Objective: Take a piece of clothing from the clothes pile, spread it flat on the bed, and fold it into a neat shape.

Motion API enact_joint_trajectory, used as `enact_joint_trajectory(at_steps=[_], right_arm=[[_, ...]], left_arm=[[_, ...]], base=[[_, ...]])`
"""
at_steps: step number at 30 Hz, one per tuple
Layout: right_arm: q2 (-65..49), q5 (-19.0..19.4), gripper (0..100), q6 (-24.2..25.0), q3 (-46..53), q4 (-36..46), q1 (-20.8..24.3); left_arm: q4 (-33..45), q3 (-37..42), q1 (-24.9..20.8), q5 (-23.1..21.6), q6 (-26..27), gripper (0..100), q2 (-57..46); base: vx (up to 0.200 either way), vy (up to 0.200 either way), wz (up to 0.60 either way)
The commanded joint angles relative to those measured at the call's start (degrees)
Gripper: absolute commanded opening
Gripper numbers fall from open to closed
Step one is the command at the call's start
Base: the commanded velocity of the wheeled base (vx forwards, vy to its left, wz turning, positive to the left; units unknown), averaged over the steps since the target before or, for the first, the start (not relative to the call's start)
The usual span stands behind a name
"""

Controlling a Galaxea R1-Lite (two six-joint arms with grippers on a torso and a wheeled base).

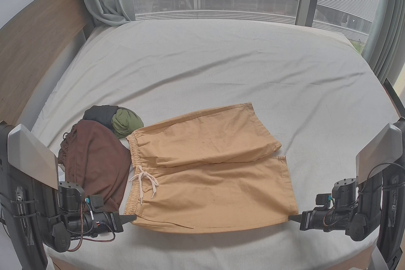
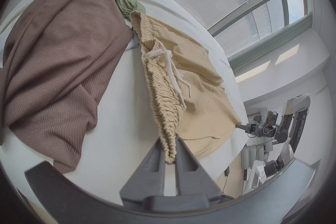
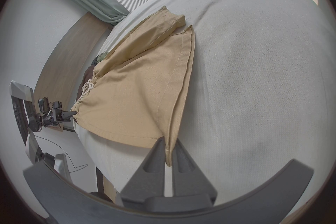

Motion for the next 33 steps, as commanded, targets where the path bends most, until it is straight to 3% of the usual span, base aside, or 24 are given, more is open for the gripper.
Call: enact_joint_trajectory(at_steps=[1, 6, 16, 20, 25, 33], right_arm=[[-0.1, 0.0, 0, -0.8, 1.9, 0.0, 0.0], [0.0, 0.0, 0, -2.0, 3.5, 0.0, -0.1], [0.0, 0.1, 0, -2.8, 3.5, 0.2, -0.4], [-0.1, 0.3, 0, -4.1, 3.5, 1.4, -0.4], [-0.7, 0.3, 0, -5.7, 3.5, 5.1, 0.0], [-4.4, 0.3, 0, -6.4, 3.5, 10.7, -0.4]], left_arm=[[0.1, 1.5, 0.1, 0.1, 1.5, 0, 0.5], [0.2, 1.9, 0.2, 0.0, 4.1, 0, 2.5], [1.1, 1.9, -1.2, 0.1, 4.1, 0, 2.9], [4.7, 1.9, -1.4, 0.1, 5.0, 0, 2.4], [12.8, 1.9, -0.9, 0.0, 11.3, 0, 1.2], [14.3, 1.9, -0.7, 0.0, 12.1, 0, 0.8]], base=[[0.0, 0.0, 0.0], [0.0, 0.0, 0.0], [0.0, 0.0, 0.0], [0.0, 0.0, 0.0], [0.0, 0.0, 0.0], [0.0, 0.0, 0.0]])
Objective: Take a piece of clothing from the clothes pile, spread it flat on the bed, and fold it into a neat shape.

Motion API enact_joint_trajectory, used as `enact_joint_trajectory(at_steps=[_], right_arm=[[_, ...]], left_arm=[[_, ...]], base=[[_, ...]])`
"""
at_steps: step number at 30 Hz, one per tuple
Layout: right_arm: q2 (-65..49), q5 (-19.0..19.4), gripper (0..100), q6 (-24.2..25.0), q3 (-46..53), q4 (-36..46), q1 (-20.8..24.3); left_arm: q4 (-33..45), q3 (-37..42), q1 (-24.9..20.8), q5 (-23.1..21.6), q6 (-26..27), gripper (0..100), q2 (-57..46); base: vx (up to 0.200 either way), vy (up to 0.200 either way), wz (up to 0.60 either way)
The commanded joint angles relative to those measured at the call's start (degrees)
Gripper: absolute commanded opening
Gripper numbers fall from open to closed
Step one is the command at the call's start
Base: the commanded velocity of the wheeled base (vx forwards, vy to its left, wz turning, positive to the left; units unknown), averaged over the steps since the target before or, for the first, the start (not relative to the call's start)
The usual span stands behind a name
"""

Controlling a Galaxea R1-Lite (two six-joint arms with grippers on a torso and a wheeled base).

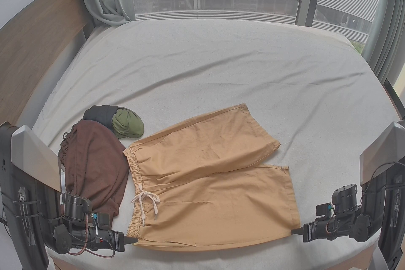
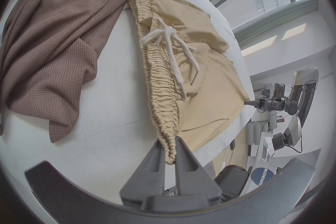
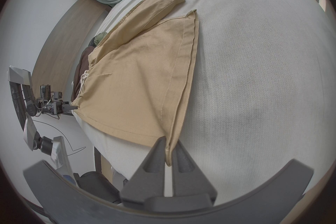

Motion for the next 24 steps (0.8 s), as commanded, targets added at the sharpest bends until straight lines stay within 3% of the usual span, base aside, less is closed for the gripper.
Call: enact_joint_trajectory(at_steps=[1, 8, 14, 24], right_arm=[[-2.8, -0.1, 0, -0.2, 1.0, 1.5, -0.1], [-3.2, 1.2, 0, 0.1, 1.0, -0.3, -0.7], [-2.9, 3.1, 0, 1.6, 1.0, -8.5, -0.5], [-3.2, 4.8, 0, 3.1, 0.0, -9.6, -0.5]], left_arm=[[0.2, 0.9, 0.1, 0.0, 0.2, 0, -0.4], [-3.1, 1.0, 0.0, -0.4, -0.3, 0, -0.3], [-14.3, 0.8, -0.8, -1.6, -7.6, 0, 0.1], [-14.4, -2.6, -1.5, -1.5, -11.7, 0, -1.7]], base=[[0.0, 0.0, 0.0], [0.0, 0.0, 0.0], [0.0, 0.0, 0.0], [0.0, 0.0, 0.0]])
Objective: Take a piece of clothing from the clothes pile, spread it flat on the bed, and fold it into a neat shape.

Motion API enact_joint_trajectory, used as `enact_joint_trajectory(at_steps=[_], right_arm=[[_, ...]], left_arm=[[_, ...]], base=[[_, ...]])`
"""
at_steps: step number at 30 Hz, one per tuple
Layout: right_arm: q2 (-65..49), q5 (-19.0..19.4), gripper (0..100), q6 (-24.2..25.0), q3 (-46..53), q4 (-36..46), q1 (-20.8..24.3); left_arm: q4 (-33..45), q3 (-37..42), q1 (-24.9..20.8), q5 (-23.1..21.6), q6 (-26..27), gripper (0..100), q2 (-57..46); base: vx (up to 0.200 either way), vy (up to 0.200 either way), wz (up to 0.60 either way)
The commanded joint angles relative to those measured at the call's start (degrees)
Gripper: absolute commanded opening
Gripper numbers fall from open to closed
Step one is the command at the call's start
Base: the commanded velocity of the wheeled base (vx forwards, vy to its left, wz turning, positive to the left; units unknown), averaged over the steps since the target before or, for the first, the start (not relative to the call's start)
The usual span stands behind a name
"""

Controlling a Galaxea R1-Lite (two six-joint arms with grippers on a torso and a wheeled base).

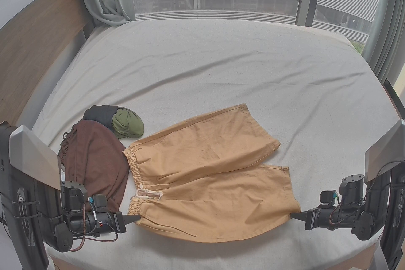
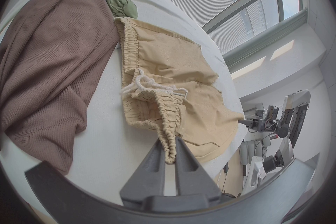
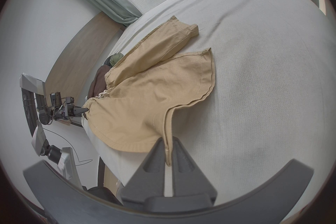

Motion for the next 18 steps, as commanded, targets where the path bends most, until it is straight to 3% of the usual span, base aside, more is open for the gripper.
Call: enact_joint_trajectory(at_steps=[1, 11, 18], right_arm=[[-0.3, 0.3, 0, 0.1, -0.4, -0.1, -0.2], [-4.6, 1.0, 0, 2.9, -3.5, -0.2, -0.2], [-4.9, 1.0, 0, 3.7, -5.7, -0.2, -0.4]], left_arm=[[-0.1, -1.1, -0.8, 0.2, -1.0, 0, -1.2], [-0.1, -2.7, -1.5, 0.3, -8.5, 0, -4.7], [-0.1, -3.4, -1.7, 0.3, -9.1, 0, -4.6]], base=[[0.0, 0.0, 0.0], [0.0, 0.0, 0.0], [0.0, 0.0, 0.0]])
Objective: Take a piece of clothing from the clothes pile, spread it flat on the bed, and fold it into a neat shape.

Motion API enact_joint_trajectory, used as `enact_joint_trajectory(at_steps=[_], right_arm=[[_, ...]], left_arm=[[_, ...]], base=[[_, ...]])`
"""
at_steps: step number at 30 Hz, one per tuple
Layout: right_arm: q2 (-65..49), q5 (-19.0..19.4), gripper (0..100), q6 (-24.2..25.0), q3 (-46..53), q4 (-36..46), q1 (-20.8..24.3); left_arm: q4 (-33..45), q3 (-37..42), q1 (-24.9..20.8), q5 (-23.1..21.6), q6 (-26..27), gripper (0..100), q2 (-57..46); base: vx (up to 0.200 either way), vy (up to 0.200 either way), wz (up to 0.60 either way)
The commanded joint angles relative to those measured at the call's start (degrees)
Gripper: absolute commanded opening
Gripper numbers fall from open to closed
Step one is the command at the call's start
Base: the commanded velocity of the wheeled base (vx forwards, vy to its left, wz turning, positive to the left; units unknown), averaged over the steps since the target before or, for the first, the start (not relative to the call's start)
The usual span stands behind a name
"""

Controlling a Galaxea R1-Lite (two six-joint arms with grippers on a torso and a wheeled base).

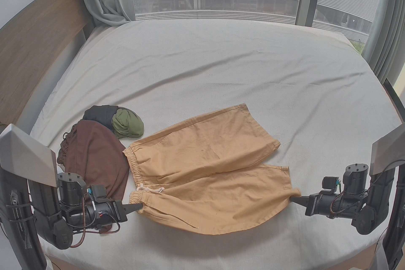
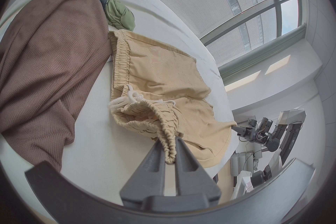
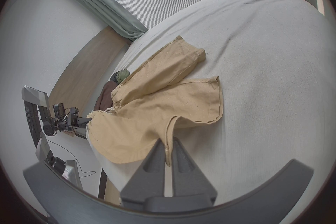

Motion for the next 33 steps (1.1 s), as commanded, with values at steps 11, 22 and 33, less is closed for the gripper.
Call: enact_joint_trajectory(at_steps=[11, 22, 33], right_arm=[[-5.0, -0.1, 0, 3.3, -6.0, 0.1, 0.5], [-5.5, -0.1, 0, 4.1, -9.1, 0.1, 0.1], [-5.5, -0.2, 0, 6.0, -14.1, 0.5, -0.2]], left_arm=[[-0.1, -3.5, -0.2, 1.7, -5.7, 0, -0.1], [-0.1, -6.2, 0.0, 3.9, -8.5, 0, -0.4], [-0.1, -8.2, 0.0, 6.0, -10.4, 0, -0.4]], base=[[0.0, 0.0, 0.0], [0.0, 0.0, 0.0], [0.0, 0.0, 0.0]])
